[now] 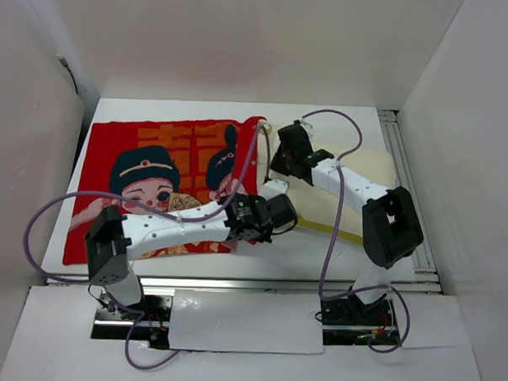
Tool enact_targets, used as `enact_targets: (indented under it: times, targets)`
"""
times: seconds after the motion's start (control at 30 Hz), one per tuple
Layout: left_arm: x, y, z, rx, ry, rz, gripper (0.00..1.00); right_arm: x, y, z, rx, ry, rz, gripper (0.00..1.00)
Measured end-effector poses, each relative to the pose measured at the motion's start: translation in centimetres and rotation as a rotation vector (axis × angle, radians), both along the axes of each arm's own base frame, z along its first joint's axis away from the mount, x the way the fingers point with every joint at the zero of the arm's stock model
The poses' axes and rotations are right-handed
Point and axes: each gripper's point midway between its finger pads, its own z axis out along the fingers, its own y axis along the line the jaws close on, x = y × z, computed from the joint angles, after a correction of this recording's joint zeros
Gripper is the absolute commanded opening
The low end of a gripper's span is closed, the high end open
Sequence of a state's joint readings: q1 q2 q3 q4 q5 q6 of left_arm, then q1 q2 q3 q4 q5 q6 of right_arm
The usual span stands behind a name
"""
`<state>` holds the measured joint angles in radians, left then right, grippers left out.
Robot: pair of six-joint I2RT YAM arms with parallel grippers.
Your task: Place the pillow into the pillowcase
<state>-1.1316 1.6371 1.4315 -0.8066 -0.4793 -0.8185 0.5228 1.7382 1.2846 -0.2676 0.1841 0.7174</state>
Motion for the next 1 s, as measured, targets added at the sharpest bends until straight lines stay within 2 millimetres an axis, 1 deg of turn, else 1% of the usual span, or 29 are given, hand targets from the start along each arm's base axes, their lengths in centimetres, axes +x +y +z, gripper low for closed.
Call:
enact_targets:
  times: [0.07, 0.13, 0.2, 0.3, 0.43, 0.5, 0.6, 0.67, 0.73, 0.8, 0.9, 1.0]
  targets:
    - [-1.3, -1.3, -1.7, 0.028, 0.033, -0.04, 0.0, -0.1, -0.4, -0.3, 0.011, 0.026, 0.002, 0.0]
    - [-2.2, -1.9, -3.1, 0.04, 0.07, -0.055, 0.0, 0.0, -1.3, -0.5, 0.015, 0.046, -0.01, 0.0]
    - [-2.9, -2.5, -4.1, 0.029, 0.1, -0.072, 0.0, 0.2, -2.5, -0.8, 0.016, 0.067, -0.026, 0.0]
    - [-3.7, -4.1, -4.5, -0.017, 0.121, -0.11, 0.0, 0.2, -3.8, -0.9, 0.016, 0.09, -0.045, 0.0]
    - [-4.2, -6.7, -4.4, -0.083, 0.135, -0.172, 0.0, -0.8, -4.3, -0.6, 0.073, 0.102, -0.051, 0.0]
    - [-4.2, -8.3, -4.5, -0.105, 0.143, -0.199, 0.0, -1.1, -4.5, -0.4, 0.119, 0.117, -0.052, 0.0]
    - [-3.8, -10.1, -5.2, -0.107, 0.149, -0.226, 0.0, -0.9, -5.0, 0.2, 0.142, 0.132, -0.053, 0.0]
    - [-3.7, -10.3, -6.2, -0.09, 0.153, -0.223, 0.0, -0.7, -5.3, 1.3, 0.123, 0.131, -0.044, 0.0]
    - [-3.4, -9.9, -7.0, -0.059, 0.15, -0.211, 0.0, -0.3, -5.5, 3.1, 0.105, 0.113, -0.027, 0.0]
    - [-3.0, -9.4, -7.4, -0.034, 0.135, -0.194, 0.0, 0.0, -5.6, 4.7, 0.106, 0.093, -0.006, 0.0]
    - [-2.7, -9.3, -7.4, -0.029, 0.126, -0.186, 0.0, 0.0, -5.7, 5.5, 0.134, 0.086, 0.015, 0.0]
    - [-2.9, -9.7, -7.7, -0.036, 0.131, -0.2, 0.0, -0.1, -6.0, 5.4, 0.147, 0.095, 0.015, 0.0]
